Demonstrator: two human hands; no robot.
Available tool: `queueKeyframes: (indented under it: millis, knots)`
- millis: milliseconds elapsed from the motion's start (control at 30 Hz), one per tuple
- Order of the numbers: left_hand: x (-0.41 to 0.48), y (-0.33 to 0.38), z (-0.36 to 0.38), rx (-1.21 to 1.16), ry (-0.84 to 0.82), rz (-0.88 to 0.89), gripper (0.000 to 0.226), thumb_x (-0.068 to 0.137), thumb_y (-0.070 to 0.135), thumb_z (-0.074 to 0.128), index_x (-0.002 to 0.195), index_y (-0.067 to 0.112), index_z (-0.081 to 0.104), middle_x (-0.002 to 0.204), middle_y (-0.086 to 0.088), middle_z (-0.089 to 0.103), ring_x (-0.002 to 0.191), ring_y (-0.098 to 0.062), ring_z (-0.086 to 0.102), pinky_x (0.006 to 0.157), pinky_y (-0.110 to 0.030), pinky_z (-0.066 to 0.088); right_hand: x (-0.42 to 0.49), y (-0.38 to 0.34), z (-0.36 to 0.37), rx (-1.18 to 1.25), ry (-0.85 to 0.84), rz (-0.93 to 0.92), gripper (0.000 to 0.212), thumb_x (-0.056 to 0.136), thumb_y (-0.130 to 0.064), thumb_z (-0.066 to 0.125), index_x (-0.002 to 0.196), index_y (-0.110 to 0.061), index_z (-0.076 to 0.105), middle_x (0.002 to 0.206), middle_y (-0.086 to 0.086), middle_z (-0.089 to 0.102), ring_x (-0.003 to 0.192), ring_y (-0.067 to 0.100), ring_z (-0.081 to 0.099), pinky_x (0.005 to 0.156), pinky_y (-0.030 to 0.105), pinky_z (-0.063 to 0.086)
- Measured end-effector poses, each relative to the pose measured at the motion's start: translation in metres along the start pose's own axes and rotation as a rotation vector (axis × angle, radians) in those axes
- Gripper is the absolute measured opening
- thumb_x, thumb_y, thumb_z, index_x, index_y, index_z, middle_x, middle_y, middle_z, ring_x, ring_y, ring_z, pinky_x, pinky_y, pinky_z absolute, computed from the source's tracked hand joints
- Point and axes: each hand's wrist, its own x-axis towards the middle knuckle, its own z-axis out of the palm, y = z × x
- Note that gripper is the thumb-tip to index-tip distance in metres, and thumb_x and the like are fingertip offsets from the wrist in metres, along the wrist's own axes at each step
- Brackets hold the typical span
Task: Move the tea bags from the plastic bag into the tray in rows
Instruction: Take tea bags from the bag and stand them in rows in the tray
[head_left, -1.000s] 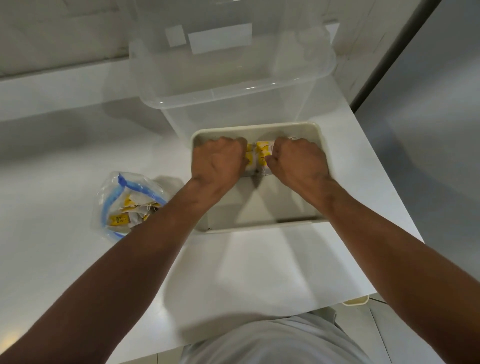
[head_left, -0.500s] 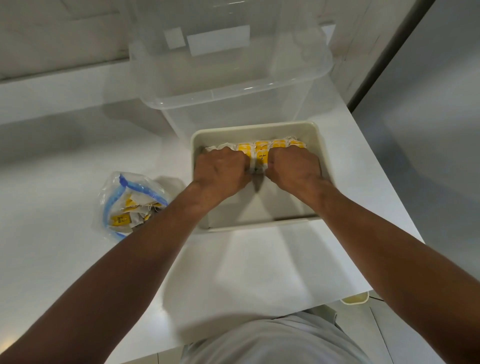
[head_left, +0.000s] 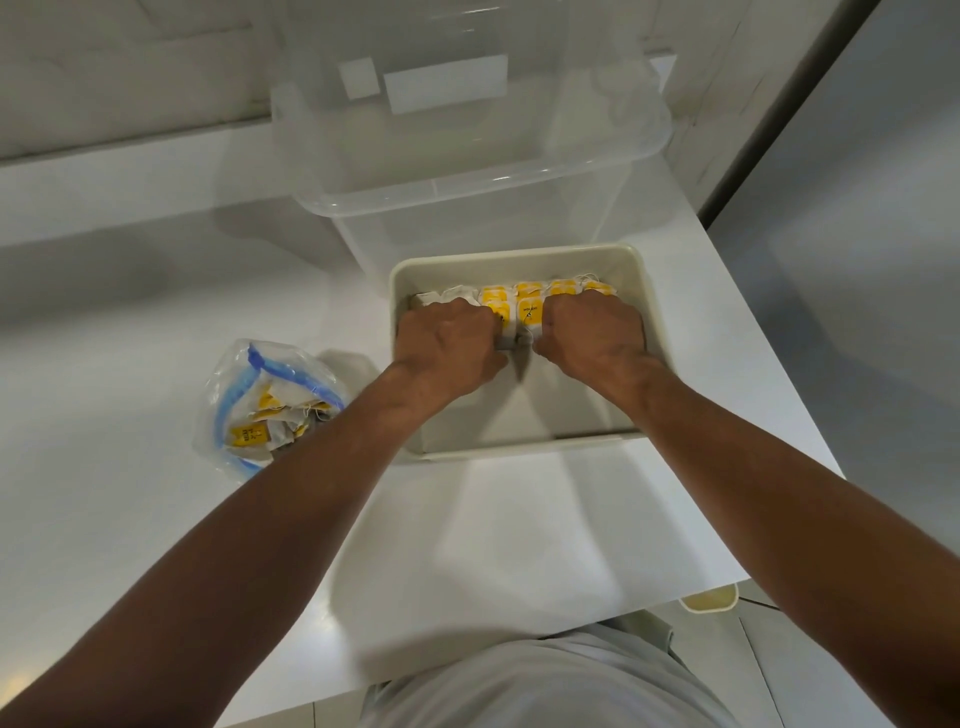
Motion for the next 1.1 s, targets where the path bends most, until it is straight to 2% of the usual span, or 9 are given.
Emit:
queueKeyframes:
  millis: [133,233,333,400,533,667,867,1000,1100]
  knots:
    - [-0.001,-0.001,-0.002,-0.031,0.017,0.006,0.035,0.086,0.054,0.058,0.100,0.025,0.072,0.107,-0.002,0.068,0.098,-0.027,0.065,0.085,-0.037,0.052,-0.002,-0.001,-0.005,0.016,-0.021,0.001,0.033,0.085,-0.042,0.066,0.112,-0.023,0.066,0.113,0.004,0.066,0.107,0.028,0.062,0.084,0.035,0.050]
    - [-0.004,0.000,-0.009,-0.036,0.079,-0.004,0.039,0.089,0.058,0.055,0.100,0.024,0.073,0.102,-0.002,0.069,0.096,-0.027,0.066,0.078,-0.032,0.048,-0.007,-0.002,-0.011,0.048,-0.020,0.012,0.033,0.086,-0.048,0.064,0.109,-0.025,0.066,0.109,0.002,0.066,0.104,0.027,0.062,0.081,0.034,0.049]
    - [-0.008,0.002,-0.017,-0.051,0.108,-0.024,0.036,0.092,0.053,0.054,0.103,0.024,0.072,0.101,-0.001,0.070,0.098,-0.025,0.065,0.069,-0.027,0.036,-0.014,-0.004,-0.012,0.180,-0.070,0.042,0.030,0.086,-0.058,0.059,0.096,-0.030,0.066,0.093,-0.005,0.065,0.088,0.022,0.060,0.079,0.033,0.050]
    - [-0.011,0.002,-0.021,-0.061,0.111,-0.034,0.028,0.092,0.047,0.056,0.103,0.025,0.071,0.101,0.000,0.069,0.099,-0.025,0.065,0.067,-0.027,0.034,-0.018,-0.006,-0.009,0.276,-0.107,0.001,0.026,0.085,-0.057,0.061,0.087,-0.031,0.063,0.087,-0.009,0.066,0.085,0.019,0.062,0.076,0.033,0.052]
    - [-0.021,0.003,-0.021,-0.095,0.118,-0.047,0.020,0.092,0.034,0.058,0.109,0.030,0.069,0.105,0.002,0.069,0.101,-0.027,0.064,0.067,-0.029,0.035,-0.028,-0.010,-0.008,0.330,-0.113,-0.067,0.021,0.085,-0.050,0.064,0.095,-0.031,0.064,0.097,-0.008,0.069,0.089,0.019,0.064,0.075,0.036,0.054]
    - [-0.029,0.002,-0.024,-0.157,0.147,-0.059,0.020,0.092,0.040,0.057,0.106,0.034,0.069,0.101,0.006,0.070,0.100,-0.026,0.064,0.065,-0.030,0.036,-0.034,-0.011,-0.014,0.345,-0.091,-0.087,0.023,0.085,-0.047,0.064,0.102,-0.031,0.066,0.105,-0.009,0.069,0.096,0.018,0.064,0.080,0.038,0.054]
    - [-0.056,-0.006,-0.039,-0.231,0.233,-0.081,0.025,0.092,0.050,0.054,0.103,0.034,0.070,0.095,0.009,0.073,0.091,-0.023,0.066,0.066,-0.029,0.038,-0.049,-0.016,-0.022,0.524,-0.020,-0.114,0.019,0.084,-0.049,0.066,0.092,-0.032,0.067,0.098,-0.015,0.069,0.086,0.007,0.064,0.081,0.035,0.052]
    - [-0.081,-0.019,-0.050,-0.307,0.310,-0.111,0.023,0.090,0.050,0.059,0.100,0.034,0.070,0.092,0.013,0.074,0.087,-0.022,0.067,0.066,-0.028,0.042,-0.061,-0.033,-0.033,0.615,0.013,-0.144,0.017,0.086,-0.046,0.067,0.093,-0.030,0.069,0.095,-0.017,0.070,0.079,-0.005,0.060,0.077,0.021,0.046]
    - [-0.096,-0.036,-0.055,-0.350,0.342,-0.123,0.022,0.089,0.049,0.059,0.099,0.033,0.071,0.090,0.013,0.073,0.083,-0.018,0.068,0.068,-0.029,0.049,-0.068,-0.052,-0.040,0.649,0.020,-0.188,0.014,0.086,-0.043,0.069,0.092,-0.030,0.069,0.093,-0.017,0.070,0.080,-0.003,0.062,0.077,0.021,0.046]
